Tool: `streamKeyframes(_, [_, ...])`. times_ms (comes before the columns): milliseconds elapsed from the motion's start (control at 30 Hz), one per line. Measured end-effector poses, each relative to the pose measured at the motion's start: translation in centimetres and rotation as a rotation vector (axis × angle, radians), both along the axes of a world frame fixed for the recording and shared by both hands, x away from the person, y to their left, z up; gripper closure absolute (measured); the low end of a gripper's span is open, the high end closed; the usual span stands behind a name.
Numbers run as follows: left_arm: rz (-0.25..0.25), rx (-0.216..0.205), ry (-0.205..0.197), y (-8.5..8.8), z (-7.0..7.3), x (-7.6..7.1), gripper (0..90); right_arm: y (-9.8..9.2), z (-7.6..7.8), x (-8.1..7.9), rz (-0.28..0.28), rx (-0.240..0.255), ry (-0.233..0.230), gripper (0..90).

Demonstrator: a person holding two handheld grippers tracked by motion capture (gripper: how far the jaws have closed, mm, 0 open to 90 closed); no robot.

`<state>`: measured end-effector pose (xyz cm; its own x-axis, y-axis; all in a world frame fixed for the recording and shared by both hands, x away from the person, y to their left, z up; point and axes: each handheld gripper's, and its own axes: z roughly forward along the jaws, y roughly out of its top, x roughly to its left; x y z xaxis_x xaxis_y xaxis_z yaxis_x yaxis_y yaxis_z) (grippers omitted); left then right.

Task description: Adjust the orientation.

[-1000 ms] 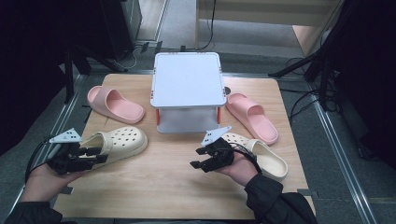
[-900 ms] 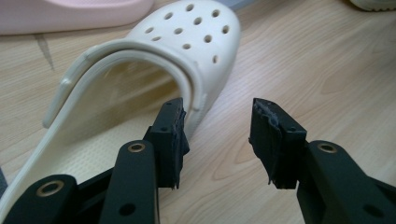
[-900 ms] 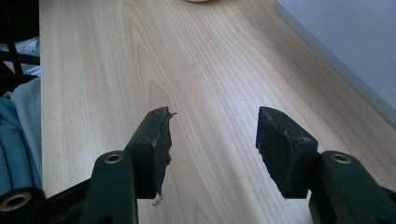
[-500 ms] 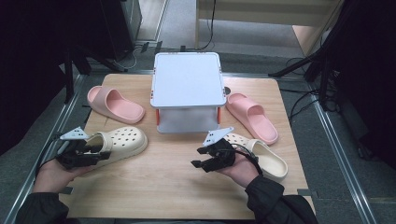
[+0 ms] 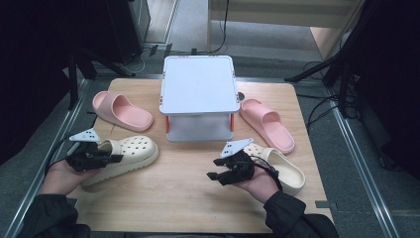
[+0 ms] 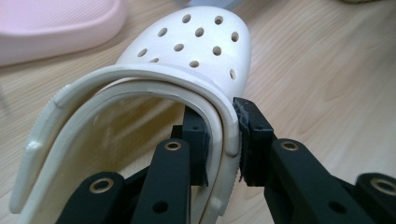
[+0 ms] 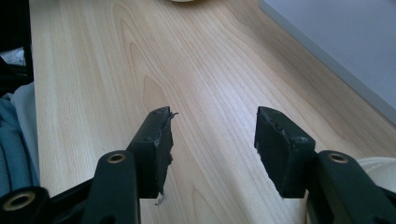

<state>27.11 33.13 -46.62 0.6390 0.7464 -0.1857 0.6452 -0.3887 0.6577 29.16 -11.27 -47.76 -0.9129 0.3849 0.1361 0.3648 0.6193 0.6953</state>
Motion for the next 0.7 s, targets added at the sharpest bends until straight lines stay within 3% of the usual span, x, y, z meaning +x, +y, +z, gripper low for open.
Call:
streamKeyframes(67, [-0.041,-0.013,-0.009,-1.2,0.9,0.2,75.8,-0.2,0.0,-0.1,-0.008,0.001,0.001,47.5])
streamKeyframes(200, [-0.074,-0.031,-0.006,-2.7,1.6,0.5,75.7,-0.6,0.0,-0.3,-0.023,0.006,-0.002,47.7])
streamKeyframes(400, [-0.134,0.0,-0.015,-6.4,2.3,0.9,75.7,-1.2,0.1,-0.5,-0.047,0.013,-0.001,47.9])
streamKeyframes(567, [-0.176,-0.028,-0.011,-9.1,2.8,1.5,75.5,-1.8,0.1,-0.8,-0.07,0.021,0.0,48.0])
streamKeyframes(633, [-0.183,-0.029,-0.006,-9.5,2.8,1.6,75.5,-1.9,0.1,-0.9,-0.074,0.026,-0.007,48.1])
streamKeyframes(700, [-0.2,-0.007,-0.012,-10.9,2.7,1.6,75.5,-2.1,0.1,-1.0,-0.081,0.026,-0.005,48.1])
